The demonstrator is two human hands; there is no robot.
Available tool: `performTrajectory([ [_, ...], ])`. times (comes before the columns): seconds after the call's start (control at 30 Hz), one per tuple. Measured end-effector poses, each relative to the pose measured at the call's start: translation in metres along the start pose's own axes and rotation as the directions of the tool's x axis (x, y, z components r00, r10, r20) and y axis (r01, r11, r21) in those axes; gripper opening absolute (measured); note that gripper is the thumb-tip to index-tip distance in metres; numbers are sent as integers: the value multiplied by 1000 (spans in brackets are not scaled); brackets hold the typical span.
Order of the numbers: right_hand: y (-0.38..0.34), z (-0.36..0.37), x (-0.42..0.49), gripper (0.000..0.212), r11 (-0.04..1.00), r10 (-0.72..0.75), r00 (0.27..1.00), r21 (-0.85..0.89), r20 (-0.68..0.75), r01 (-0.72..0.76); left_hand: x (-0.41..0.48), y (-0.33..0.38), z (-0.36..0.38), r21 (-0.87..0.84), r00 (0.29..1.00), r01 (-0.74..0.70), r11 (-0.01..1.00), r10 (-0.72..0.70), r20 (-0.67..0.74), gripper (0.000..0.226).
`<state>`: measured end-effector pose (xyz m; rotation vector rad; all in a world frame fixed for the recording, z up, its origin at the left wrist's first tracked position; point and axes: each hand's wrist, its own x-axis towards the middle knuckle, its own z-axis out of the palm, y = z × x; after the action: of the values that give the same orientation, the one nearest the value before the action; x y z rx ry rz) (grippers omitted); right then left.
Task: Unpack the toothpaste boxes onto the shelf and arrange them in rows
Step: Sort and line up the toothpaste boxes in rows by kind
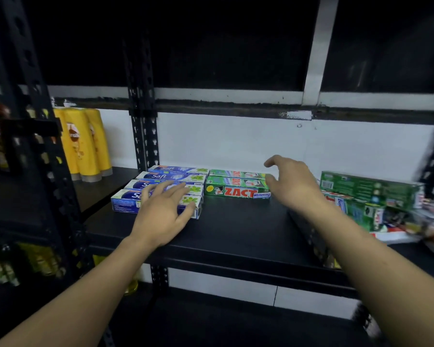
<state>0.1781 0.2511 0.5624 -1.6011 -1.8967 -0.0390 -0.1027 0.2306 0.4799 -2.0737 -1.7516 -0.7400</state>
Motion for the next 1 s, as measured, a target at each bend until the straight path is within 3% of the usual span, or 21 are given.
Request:
performTrajectory([
  [0.1,33,-40,-4,33,989,55,998,-139,10,-53,0,14,-6,28,991,-113,993,115,-71,51],
  [0.2,72,-71,-8,37,959,137,990,-245,-38,-142,8,49,-9,-61,981,-178,982,173,-86,52],
  [0.4,126,-100,-32,62,866,325,946,-396,-15,-304,17,121,5,-213,947,-239,947,276,165,59],
  [0.53,137,-100,-47,52,903,322,946,-288,-42,-320,13,127,31,-252,886,-64,966,172,431,60],
  [0.8,156,-94,-58,60,911,411,896,40,-168,-410,13,125,30,-297,904,-11,955,137,406,55],
  [1.0,142,-93,-72,50,960,279,911,106,-302,-259,11,125,26,-330,911,32,943,108,398,54],
])
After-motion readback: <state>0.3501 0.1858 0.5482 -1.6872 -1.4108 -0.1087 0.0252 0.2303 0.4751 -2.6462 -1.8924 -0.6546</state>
